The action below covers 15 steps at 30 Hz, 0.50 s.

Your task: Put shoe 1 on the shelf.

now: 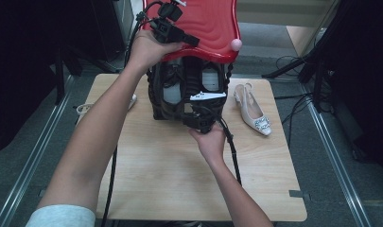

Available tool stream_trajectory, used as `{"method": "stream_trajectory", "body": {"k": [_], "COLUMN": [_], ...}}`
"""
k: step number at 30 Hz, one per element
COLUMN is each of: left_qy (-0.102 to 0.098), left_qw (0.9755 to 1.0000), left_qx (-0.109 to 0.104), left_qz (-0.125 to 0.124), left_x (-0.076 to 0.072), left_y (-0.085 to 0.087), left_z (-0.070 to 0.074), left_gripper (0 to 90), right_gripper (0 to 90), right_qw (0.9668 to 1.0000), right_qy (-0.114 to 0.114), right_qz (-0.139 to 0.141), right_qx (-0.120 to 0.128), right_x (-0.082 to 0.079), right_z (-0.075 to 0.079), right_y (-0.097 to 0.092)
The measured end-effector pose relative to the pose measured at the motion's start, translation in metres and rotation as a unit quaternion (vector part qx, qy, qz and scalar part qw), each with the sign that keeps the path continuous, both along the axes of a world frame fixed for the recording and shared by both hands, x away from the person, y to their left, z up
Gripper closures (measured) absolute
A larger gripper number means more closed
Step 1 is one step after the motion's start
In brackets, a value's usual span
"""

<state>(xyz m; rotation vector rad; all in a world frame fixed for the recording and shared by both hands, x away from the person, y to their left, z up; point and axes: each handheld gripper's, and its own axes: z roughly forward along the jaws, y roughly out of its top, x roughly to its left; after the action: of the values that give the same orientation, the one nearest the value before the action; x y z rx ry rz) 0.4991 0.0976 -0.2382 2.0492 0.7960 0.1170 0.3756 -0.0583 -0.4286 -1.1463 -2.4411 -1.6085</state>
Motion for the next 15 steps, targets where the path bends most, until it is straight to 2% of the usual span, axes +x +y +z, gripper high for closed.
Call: {"method": "stream_trajectory", "body": {"k": [1,5,9,12,15], "left_qy": [0.004,0.003,0.001,0.001,0.001], "left_qw": [1.0000,1.0000,1.0000,1.0000,1.0000], "left_qx": [-0.003,-0.003,-0.002,-0.003,-0.003], "left_qz": [0.000,0.000,0.000,0.001,0.001], "left_x": [0.000,0.000,0.000,0.000,0.000], "left_y": [0.000,0.000,0.000,0.000,0.001], "left_z": [0.000,0.000,0.000,0.000,-0.001], "left_gripper": [90.0,90.0,90.0,90.0,90.0], "right_gripper": [90.0,90.0,90.0,90.0,90.0], "right_qw": [1.0000,0.9997,0.9997,0.9999,0.9999], "right_qy": [0.004,-0.011,-0.012,-0.006,-0.002], "right_qz": [0.002,0.007,-0.004,-0.006,-0.007], "right_qx": [0.003,-0.021,-0.018,-0.008,-0.008], "right_x": [0.001,0.001,0.005,0.014,0.023], "right_z": [0.000,0.005,0.006,0.007,0.010], "right_y": [0.000,0.004,0.006,0.009,0.016]}}
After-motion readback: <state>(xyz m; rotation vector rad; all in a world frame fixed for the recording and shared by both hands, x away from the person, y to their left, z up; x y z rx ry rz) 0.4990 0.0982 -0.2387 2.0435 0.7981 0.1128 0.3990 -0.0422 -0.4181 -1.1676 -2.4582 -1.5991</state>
